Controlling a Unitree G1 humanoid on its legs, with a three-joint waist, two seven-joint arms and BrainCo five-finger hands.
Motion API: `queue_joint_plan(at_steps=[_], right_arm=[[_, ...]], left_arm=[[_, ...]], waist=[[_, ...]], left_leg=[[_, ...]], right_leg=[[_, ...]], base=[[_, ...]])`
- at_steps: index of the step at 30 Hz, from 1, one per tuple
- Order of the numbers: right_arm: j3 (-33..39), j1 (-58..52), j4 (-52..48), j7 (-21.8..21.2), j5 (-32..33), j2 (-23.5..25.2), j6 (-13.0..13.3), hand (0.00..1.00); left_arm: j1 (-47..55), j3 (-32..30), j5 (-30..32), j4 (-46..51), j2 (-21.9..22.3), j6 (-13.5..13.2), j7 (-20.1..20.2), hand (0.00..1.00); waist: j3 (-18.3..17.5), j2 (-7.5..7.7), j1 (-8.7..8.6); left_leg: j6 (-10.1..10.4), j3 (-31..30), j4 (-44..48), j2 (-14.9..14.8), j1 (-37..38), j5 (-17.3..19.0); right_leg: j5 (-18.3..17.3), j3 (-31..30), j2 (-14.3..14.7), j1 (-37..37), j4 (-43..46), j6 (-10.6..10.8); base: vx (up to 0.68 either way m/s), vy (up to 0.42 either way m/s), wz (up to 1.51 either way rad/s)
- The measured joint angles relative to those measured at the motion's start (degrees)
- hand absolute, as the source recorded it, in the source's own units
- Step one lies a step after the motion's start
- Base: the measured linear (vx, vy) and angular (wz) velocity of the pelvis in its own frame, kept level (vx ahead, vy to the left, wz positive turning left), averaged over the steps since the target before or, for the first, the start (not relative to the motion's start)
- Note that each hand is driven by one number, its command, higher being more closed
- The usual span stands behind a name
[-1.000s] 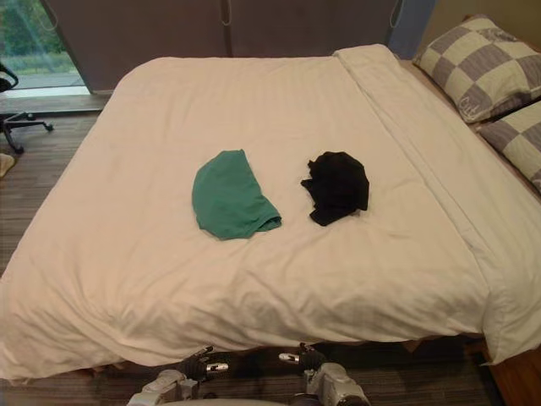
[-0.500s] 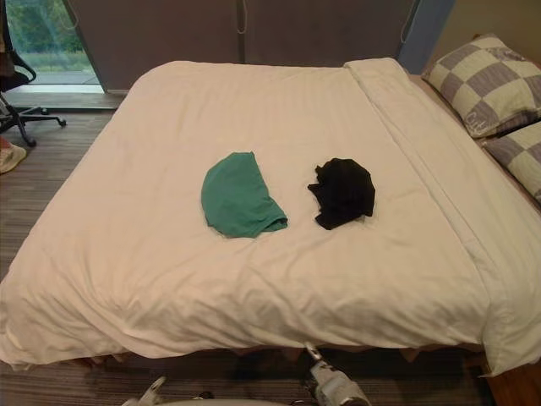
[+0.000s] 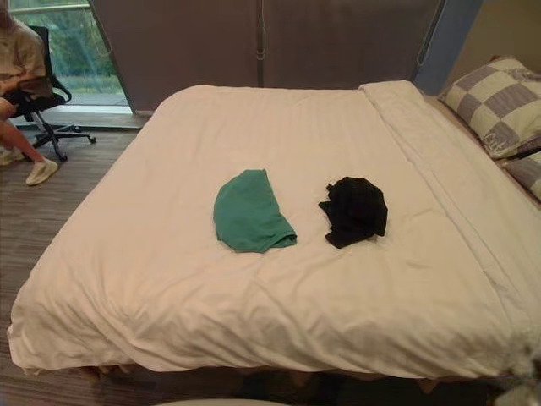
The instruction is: Tidy the bed and pick cloth on bed and put in laundry
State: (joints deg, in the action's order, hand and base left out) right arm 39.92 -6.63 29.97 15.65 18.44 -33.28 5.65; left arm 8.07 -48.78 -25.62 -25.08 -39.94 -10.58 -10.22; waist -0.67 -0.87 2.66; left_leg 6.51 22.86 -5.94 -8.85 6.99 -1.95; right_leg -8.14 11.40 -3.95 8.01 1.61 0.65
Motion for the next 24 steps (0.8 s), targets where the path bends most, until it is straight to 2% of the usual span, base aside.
queue_joint_plan(at_steps=[1, 3, 5, 8, 10, 11, 13, 14, 16, 18, 21, 24], right_arm=[[-3.68, 0.44, -7.44, -0.64, -3.24, -1.62, 0.42, 0.00], [-8.06, 2.51, -13.81, -2.65, -6.97, -2.18, 0.37, 0.00], [-12.33, 4.72, -16.00, -5.22, -10.49, -2.19, 0.35, 0.00], [-20.26, 7.69, -16.89, -9.49, -13.25, -2.59, 0.05, 0.00], [-29.04, 12.65, -17.15, -12.22, -14.32, -2.80, -1.00, 0.00], [-31.28, 14.18, -17.29, -13.00, -14.56, -2.78, -1.22, 0.00], [-38.09, 19.09, -18.14, -15.47, -14.61, -2.72, -1.77, 0.00], [-39.21, 19.92, -18.17, -15.85, -14.58, -2.67, -1.91, 0.00], [-43.34, 24.36, -18.14, -17.18, -14.44, -1.00, -3.06, 0.00], [-45.48, 27.57, -18.16, -17.85, -14.17, 0.39, -3.56, 0.00], [-46.13, 30.84, -18.92, -17.70, -12.32, 1.57, -4.53, 0.00], [-46.10, 31.10, -21.33, -17.29, -10.44, 1.51, -5.53, 0.00]], left_arm=[[-0.48, 3.72, 1.19, 5.50, -3.39, 0.00, 0.07, 0.00], [-1.69, 7.86, 5.25, 10.16, -5.72, 0.22, 0.34, 0.00], [-4.63, 12.50, 9.10, 11.36, -6.44, 0.64, 0.75, 0.00], [-8.90, 21.48, 11.69, 11.56, -6.43, 2.80, 1.53, 0.00], [-13.99, 31.43, 11.87, 10.39, -5.62, 5.48, 1.73, 0.00], [-15.44, 33.55, 11.97, 9.75, -5.00, 6.48, 1.94, 0.00], [-21.53, 40.19, 15.35, 6.56, -0.12, 9.81, 2.93, 0.00], [-22.99, 41.51, 16.18, 5.60, 1.28, 10.32, 2.94, 0.00], [-28.07, 45.79, 18.80, 0.84, 5.00, 13.13, 2.58, 0.00], [-32.76, 48.13, 20.76, -2.29, 6.05, 14.42, 1.98, 0.00], [-42.00, 50.13, 22.98, -5.97, 6.04, 14.94, -0.89, 0.00], [-47.89, 50.85, 25.26, -8.40, 5.93, 14.98, -4.34, 0.00]], waist=[[-0.71, -0.23, 0.04], [-0.99, 0.03, -0.05], [-1.03, 0.13, -0.23], [-1.19, 0.42, -0.69], [-1.02, 0.53, -1.28], [-0.94, 0.45, -1.33], [0.19, -0.21, -2.09], [0.48, -0.29, -2.23], [2.20, -0.76, -2.36], [4.58, -0.25, -2.71], [9.38, 1.20, -3.45], [12.32, 1.36, -5.29]], left_leg=[[0.00, 0.52, 0.02, 0.00, -0.06, 0.00], [-0.01, 1.44, 0.04, 0.01, -0.08, -0.01], [-0.03, 1.69, 0.10, 0.12, -0.03, -0.04], [-0.21, 1.82, 0.33, 0.22, 0.12, -0.23], [-0.24, 2.84, 0.36, 0.08, 0.06, -0.87], [-0.28, 3.38, 0.37, 0.06, 0.07, -1.02], [-0.51, 3.75, 0.36, -0.25, 0.16, -1.36], [-0.52, 3.95, 0.36, -0.32, 0.07, -1.42], [-0.65, 5.58, 0.32, -0.94, -1.31, -1.80], [-0.84, 6.67, 0.34, -1.24, -3.39, -2.77], [-1.31, 7.82, 0.38, -1.88, -7.38, -4.65], [-1.66, 8.14, 0.38, -2.15, -9.97, -5.72]], right_leg=[[-0.08, -1.02, 0.03, -0.69, 0.53, -0.09], [-0.08, -1.86, 0.04, -1.51, 0.99, -0.09], [-0.07, -2.69, 0.02, -1.77, 1.22, -0.09], [-0.05, -2.92, -0.09, -1.93, 1.42, -0.12], [-0.04, -3.96, -0.06, -3.16, 2.52, -0.15], [-0.03, -4.33, -0.05, -3.41, 2.68, -0.16], [0.00, -4.54, -0.05, -3.79, 3.36, -0.20], [0.02, -4.70, -0.01, -4.12, 3.57, -0.23], [0.40, -6.22, 0.53, -7.06, 4.99, -0.62], [1.37, -7.60, 1.17, -10.32, 5.82, -1.10], [3.42, -8.92, 2.13, -15.18, 6.13, -1.51], [4.69, -9.58, 2.54, -18.13, 6.25, -1.87]], base=[[0.00, 0.016, -0.15], [0.00, 0.020, -0.24], [0.00, 0.017, -0.14], [0.00, 0.005, -0.02], [-0.03, 0.006, -0.17], [-0.04, -0.008, -0.20], [-0.06, -0.015, -0.09], [-0.09, -0.018, -0.18], [-0.12, -0.034, -0.32], [-0.17, -0.052, -0.33], [-0.16, -0.058, -0.26], [-0.10, -0.033, -0.13]])
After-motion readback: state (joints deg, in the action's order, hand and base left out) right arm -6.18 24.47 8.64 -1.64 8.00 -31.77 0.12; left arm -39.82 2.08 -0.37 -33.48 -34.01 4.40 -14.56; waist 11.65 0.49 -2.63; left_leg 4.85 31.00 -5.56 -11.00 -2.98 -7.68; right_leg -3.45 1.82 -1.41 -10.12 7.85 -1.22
